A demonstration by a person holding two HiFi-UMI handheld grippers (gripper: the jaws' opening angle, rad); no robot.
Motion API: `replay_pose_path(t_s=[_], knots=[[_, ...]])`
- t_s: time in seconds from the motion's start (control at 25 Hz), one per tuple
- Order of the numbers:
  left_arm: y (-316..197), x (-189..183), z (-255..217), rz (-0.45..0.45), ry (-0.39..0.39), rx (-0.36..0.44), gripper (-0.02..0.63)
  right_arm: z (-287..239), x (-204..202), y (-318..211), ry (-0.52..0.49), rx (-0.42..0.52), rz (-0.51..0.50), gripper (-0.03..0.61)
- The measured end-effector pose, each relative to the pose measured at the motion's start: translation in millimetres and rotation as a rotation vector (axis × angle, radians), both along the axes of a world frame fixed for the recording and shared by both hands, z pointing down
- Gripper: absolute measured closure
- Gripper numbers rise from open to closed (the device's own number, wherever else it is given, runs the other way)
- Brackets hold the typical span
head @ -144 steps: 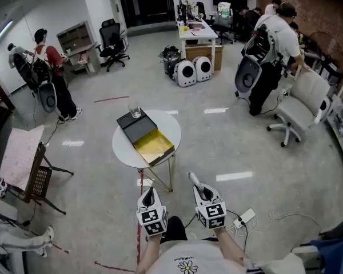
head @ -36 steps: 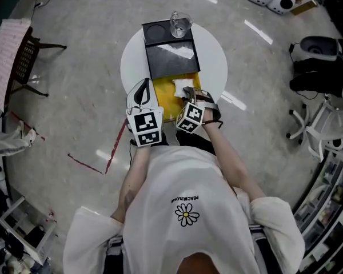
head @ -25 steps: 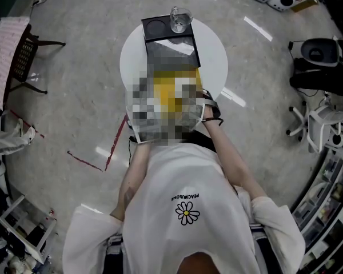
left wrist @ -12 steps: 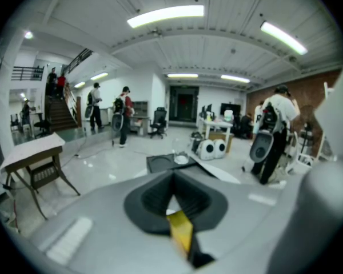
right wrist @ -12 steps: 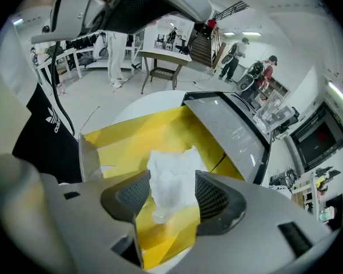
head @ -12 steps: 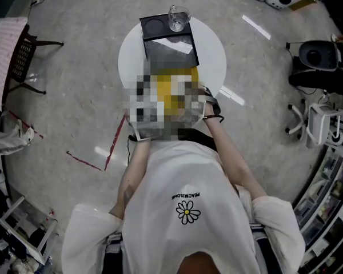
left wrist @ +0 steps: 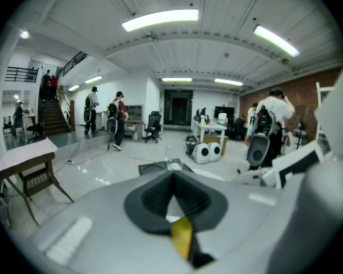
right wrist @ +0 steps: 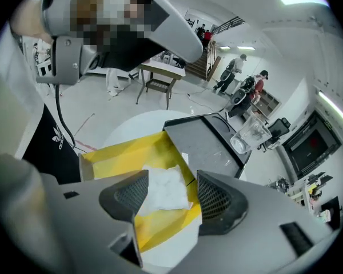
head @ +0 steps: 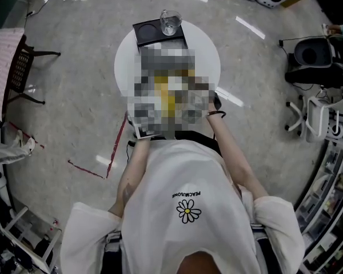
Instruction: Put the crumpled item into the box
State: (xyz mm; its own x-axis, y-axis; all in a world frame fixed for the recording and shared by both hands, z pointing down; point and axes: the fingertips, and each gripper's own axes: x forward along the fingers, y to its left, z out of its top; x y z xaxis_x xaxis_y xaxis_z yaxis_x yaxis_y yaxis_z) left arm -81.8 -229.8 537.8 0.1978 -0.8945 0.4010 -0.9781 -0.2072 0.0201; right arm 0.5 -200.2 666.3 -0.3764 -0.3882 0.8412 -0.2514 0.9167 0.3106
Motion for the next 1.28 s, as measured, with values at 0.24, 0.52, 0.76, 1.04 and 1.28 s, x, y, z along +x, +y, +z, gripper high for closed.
replay_pose_path(t_s=[0.24, 0.52, 0.76, 1.04, 1.28], knots=[[-4, 12, -11, 0.036, -0.002, 0.032, 0.615, -46, -3, -14, -0.113, 0.069, 0.049, 0.316], [-11, 16, -24, 0.061, -0.004, 0.061, 0.615, -134, 6, -42, -0.314, 0.231, 0.19, 0.328], [-16, 19, -46, 0.074, -0.011, 0.112, 0.615, -213, 31, -51, -0.657, 0.294, 0.406, 0.424], [-20, 22, -83, 0.1, -0.022, 0.177, 0.615, -268, 66, -48, -0.901, 0.378, 0.566, 0.578], [-18, 26, -103, 0.114, -0.043, 0.227, 0.615, -251, 92, -45, -0.911, 0.373, 0.711, 0.58]])
